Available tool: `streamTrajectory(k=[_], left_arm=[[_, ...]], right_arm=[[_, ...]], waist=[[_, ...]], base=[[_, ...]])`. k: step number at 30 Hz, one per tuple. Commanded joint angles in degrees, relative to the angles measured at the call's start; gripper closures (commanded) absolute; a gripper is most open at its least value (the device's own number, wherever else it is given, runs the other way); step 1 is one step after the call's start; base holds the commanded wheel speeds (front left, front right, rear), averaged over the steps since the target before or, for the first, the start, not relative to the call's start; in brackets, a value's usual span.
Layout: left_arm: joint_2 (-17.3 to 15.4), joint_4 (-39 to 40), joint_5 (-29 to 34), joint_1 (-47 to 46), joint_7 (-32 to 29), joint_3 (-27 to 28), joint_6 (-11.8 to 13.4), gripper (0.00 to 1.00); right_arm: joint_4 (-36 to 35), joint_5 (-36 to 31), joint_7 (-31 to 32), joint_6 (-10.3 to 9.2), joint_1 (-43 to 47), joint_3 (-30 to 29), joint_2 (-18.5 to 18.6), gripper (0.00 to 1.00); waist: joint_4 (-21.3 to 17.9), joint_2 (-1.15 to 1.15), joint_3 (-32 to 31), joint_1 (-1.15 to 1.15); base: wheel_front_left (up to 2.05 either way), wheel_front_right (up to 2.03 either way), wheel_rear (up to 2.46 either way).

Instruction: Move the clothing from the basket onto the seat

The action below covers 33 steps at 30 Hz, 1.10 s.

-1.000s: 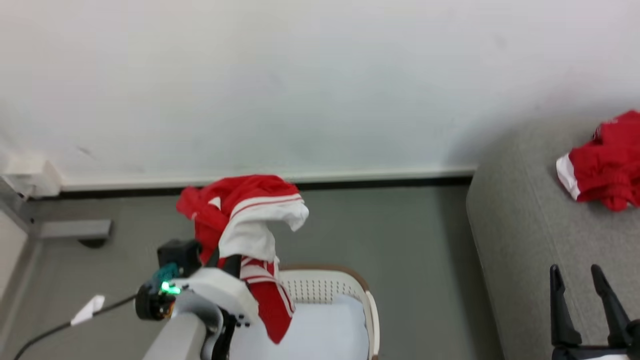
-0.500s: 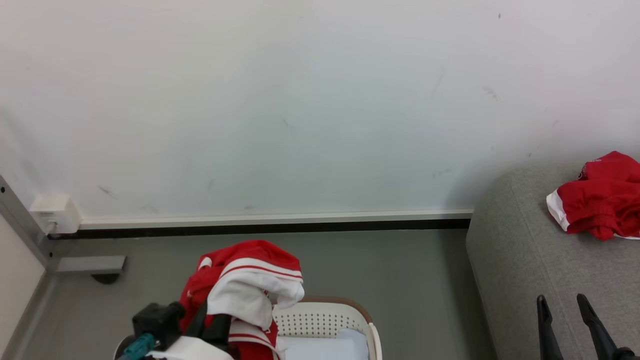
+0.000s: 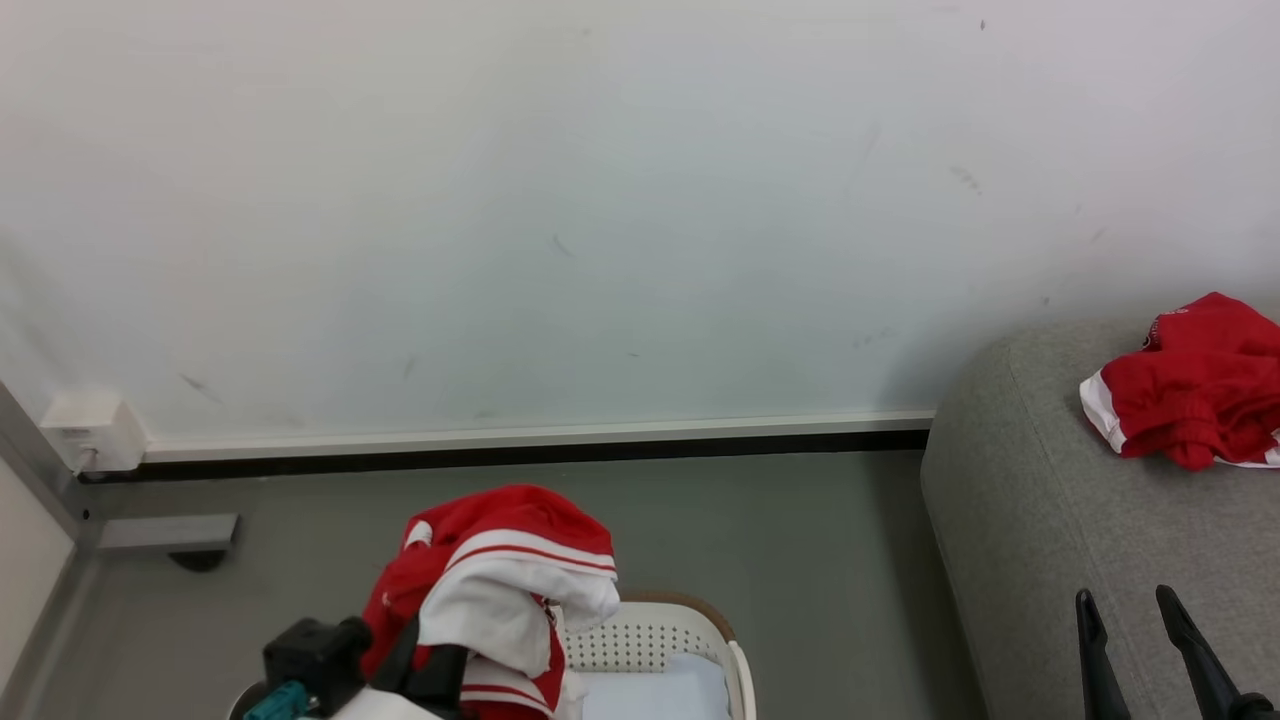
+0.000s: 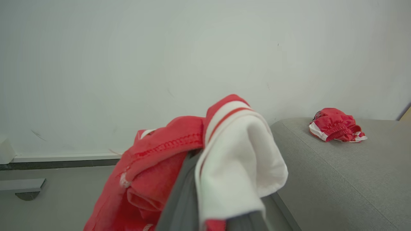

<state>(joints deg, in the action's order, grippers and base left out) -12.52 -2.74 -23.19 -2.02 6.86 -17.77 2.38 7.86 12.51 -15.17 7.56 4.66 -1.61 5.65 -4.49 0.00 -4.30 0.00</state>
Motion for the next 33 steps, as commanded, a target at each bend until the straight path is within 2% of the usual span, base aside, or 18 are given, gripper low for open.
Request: streamTrajectory(k=[1,7,11,18,26,33], left_arm=[[-0.45,0.5,-0.75,0.5,-0.27,-0.19,-0.29,1.0],[-0.76,2.31,0.29,-1.47,-1.26,-2.02,-1.36,1.0],[-0.9,3.43,1.1,-3.05,-2.64,-3.99,-2.66,1.0],[-0.08,3.95,1.91,-6.74,-4.77,-9.67,-6.72,1.0],[-0.72,2.01,2.25,-14.23,-4.98,-19.69,-9.66,1.0],[-3.99,0.7,-2.08,-20.74,-4.05,-30.64,-9.78,1.0]], right_arm=[[-0.39,-0.17,0.04,-0.14,-0.51,0.21,0.68,0.0],[-1.99,0.35,0.04,-0.14,-2.37,5.52,5.02,0.0],[-4.12,3.43,0.61,-0.14,-5.02,12.62,10.57,0.0],[-10.18,9.26,4.99,-0.15,-11.47,26.63,20.58,0.0],[-12.13,13.62,8.69,-0.14,-19.3,42.56,28.66,0.0],[-11.86,15.94,11.01,-0.15,-25.39,52.42,31.53,0.0]], waist=[[-0.13,0.0,0.19,0.0],[-0.69,0.0,0.68,0.0],[-1.27,0.0,1.05,0.0],[-2.36,0.0,1.68,0.0],[-2.64,0.0,2.54,0.0],[-2.98,0.0,2.89,0.0]], base=[[0.0,0.0,0.0],[0.0,0.0,0.0],[0.0,0.0,0.0],[0.0,0.0,0.0],[0.0,0.0,0.0],[0.0,0.0,0.0]])
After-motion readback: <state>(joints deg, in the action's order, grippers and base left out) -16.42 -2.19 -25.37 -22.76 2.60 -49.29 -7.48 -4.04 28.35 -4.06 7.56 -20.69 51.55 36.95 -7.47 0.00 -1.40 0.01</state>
